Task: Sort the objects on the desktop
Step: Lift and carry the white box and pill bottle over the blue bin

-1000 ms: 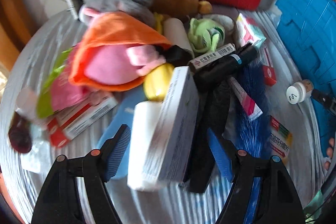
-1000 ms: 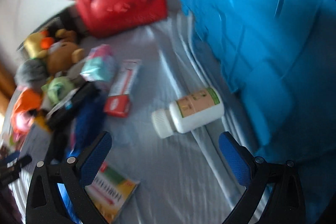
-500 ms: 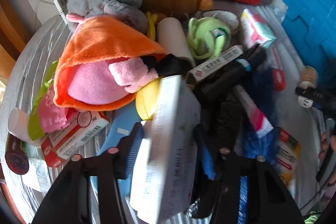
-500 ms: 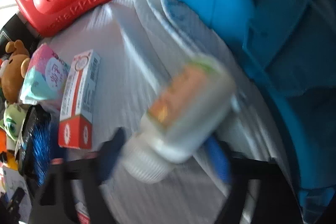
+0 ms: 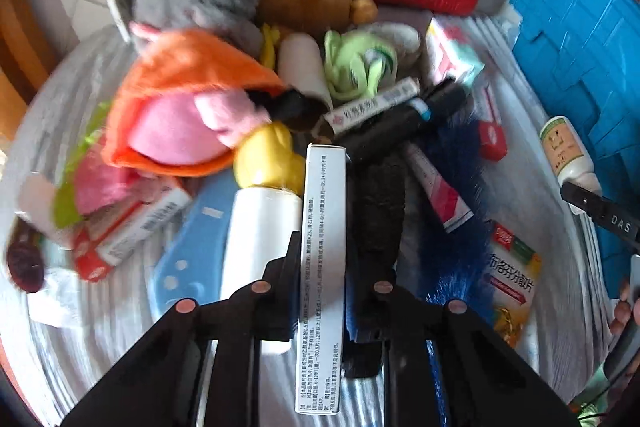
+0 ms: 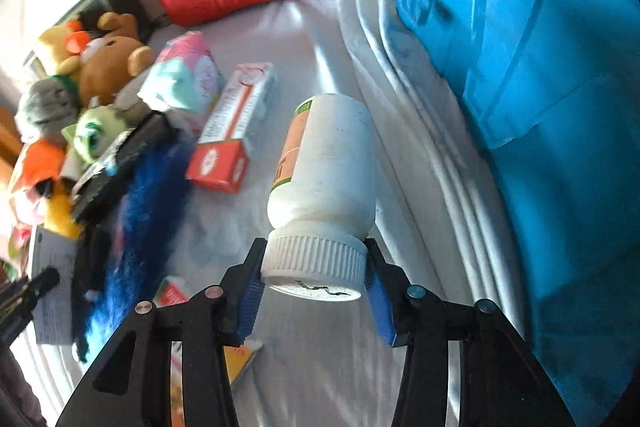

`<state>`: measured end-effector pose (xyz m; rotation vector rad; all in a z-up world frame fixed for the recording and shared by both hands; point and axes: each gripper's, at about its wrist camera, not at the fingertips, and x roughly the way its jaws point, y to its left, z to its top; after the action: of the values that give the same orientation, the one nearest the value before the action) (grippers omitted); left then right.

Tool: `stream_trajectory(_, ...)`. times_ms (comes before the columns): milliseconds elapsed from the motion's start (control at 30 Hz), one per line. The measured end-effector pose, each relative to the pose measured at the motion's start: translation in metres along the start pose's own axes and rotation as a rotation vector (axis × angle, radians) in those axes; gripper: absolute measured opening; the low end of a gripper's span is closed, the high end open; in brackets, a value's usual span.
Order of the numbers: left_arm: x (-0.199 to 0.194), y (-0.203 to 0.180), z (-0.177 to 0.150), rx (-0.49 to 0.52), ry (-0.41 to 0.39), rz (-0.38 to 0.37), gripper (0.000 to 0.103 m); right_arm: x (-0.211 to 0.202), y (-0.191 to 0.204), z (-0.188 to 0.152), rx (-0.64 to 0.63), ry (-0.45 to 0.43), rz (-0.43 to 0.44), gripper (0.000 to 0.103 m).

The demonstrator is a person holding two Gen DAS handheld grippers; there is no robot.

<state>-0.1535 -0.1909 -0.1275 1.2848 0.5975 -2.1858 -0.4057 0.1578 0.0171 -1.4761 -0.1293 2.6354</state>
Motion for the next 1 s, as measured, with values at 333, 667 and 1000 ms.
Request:
stream_trajectory(333,-0.113,-0.013,-0.009,-0.041,-0.258,0.057,0.017,-0.108,0.041,-0.005,-0.118,-0.242,0.087,0.046)
stream_trajectory(667,-0.214,-0.084,-0.017,0.048,-0.508,0.012,0.017,-0.229,0.019,-0.024,-0.144,-0.491,0.144,0.046)
stream_trajectory(1000,-0.261,-0.212,-0.007,0.172,-0.641,-0.099,0.017,-0.309,-0.062,-0.032,-0.088,-0.667,0.082,0.046)
